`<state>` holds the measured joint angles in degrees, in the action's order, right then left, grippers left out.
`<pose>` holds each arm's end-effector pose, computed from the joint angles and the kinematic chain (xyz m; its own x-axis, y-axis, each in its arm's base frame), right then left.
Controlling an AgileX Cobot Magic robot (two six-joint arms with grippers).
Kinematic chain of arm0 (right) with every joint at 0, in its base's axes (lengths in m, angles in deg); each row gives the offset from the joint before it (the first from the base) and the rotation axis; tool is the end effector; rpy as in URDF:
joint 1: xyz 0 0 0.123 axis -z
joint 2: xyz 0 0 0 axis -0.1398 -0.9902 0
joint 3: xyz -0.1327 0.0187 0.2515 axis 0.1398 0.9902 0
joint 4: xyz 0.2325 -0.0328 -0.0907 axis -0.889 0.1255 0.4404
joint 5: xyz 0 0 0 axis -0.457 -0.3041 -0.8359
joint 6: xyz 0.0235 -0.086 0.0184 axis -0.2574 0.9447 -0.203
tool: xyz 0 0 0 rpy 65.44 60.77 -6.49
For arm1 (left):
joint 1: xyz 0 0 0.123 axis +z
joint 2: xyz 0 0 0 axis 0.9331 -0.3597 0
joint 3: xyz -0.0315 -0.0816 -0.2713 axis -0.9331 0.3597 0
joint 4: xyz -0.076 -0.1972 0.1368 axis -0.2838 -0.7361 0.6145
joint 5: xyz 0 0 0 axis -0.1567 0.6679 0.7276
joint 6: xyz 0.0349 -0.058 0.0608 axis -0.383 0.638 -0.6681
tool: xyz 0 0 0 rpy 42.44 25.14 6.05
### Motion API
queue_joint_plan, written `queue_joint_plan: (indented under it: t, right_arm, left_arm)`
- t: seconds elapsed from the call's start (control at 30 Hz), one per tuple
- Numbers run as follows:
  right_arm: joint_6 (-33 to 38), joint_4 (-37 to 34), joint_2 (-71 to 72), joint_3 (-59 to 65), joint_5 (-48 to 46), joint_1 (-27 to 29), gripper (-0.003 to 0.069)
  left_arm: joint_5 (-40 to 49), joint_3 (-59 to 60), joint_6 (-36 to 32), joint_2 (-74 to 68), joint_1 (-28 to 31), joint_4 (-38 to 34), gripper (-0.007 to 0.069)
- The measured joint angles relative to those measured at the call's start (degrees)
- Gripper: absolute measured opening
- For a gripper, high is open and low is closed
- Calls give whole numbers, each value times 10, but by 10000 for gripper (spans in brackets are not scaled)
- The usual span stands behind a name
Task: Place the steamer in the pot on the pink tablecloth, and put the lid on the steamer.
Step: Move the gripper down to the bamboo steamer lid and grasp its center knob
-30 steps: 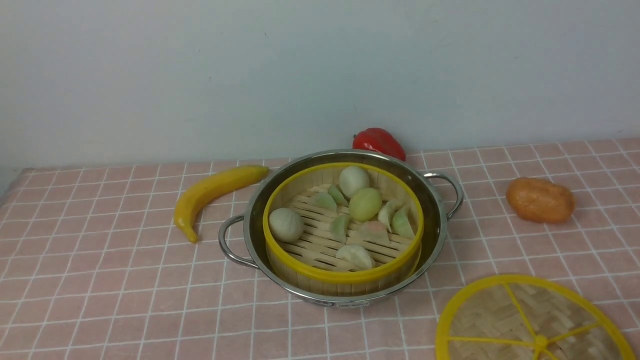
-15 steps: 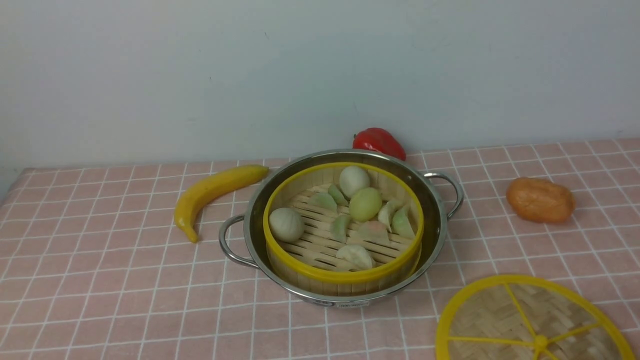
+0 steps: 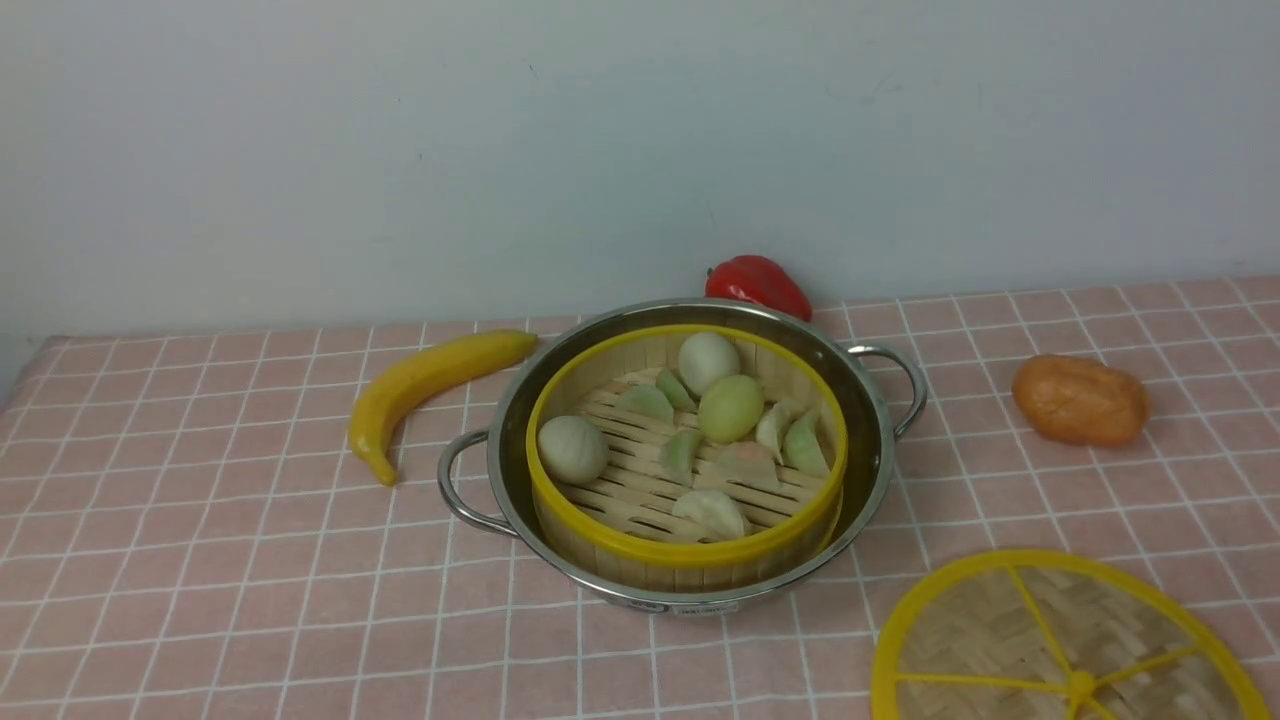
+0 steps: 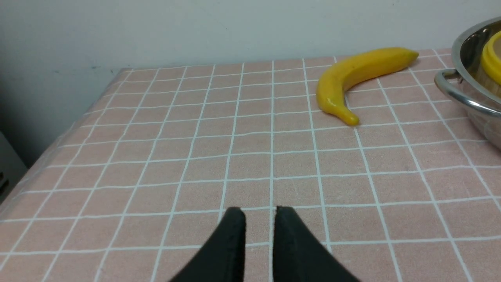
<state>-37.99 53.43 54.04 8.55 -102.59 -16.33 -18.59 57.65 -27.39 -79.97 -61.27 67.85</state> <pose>0.0347 0.0162 0.2544 -0.2083 0.3105 -0.9275 -0.2034 0.9138 0.3516 0.0526 0.0075 0.1774 -0.2920 0.0522 -0.9550 -0.1106 0.9900 0.0879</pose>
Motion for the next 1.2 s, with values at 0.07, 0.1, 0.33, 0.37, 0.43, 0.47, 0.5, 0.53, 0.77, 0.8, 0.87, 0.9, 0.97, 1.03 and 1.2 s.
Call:
queue_joint_plan:
  t: [0.07,0.1,0.33,0.37,0.43,0.47,0.5,0.53,0.77,0.8,0.87,0.9,0.97,1.03,1.2]
  right_arm:
    - [3,-7,1,-60,-27,0,240]
    - [4,-13,1,-89,-35,0,240]
    - [4,-48,1,-183,-9,0,240]
    - [4,-53,1,-193,-2,0,240]
    - [4,-57,1,-199,-8,0,240]
    - [4,-61,1,-205,-27,0,240]
    - [6,-66,1,-215,-71,0,240]
    - [6,-71,0,-223,-112,0,240]
    - [2,-132,-41,-240,-346,0,240]
    - [3,-148,-50,-242,-377,0,240]
    - [5,-153,-67,-245,-406,0,240]
    - [8,-150,-80,-245,-414,0,240]
    - [22,-139,-112,-245,-424,0,240]
    - [64,-102,-179,-246,-429,0,240]
    - [251,-65,-391,-256,-422,0,240]
  left_arm:
    - [0,0,0,0,0,0,106]
    - [0,0,0,0,0,0,106]
    - [0,0,0,0,0,0,118]
    - [0,0,0,0,0,0,126]
    - [0,0,0,0,0,0,127]
    - [0,0,0,0,0,0,128]
    - [0,0,0,0,0,0,132]
    - [0,0,0,0,0,0,136]
    - [0,0,0,0,0,0,148]
    - [0,0,0,0,0,0,149]
    - [0,0,0,0,0,0,149]
    - [0,0,0,0,0,0,149]
    - [0,0,0,0,0,0,151]
    - [0,0,0,0,0,0,159]
    - [0,0,0,0,0,0,170]
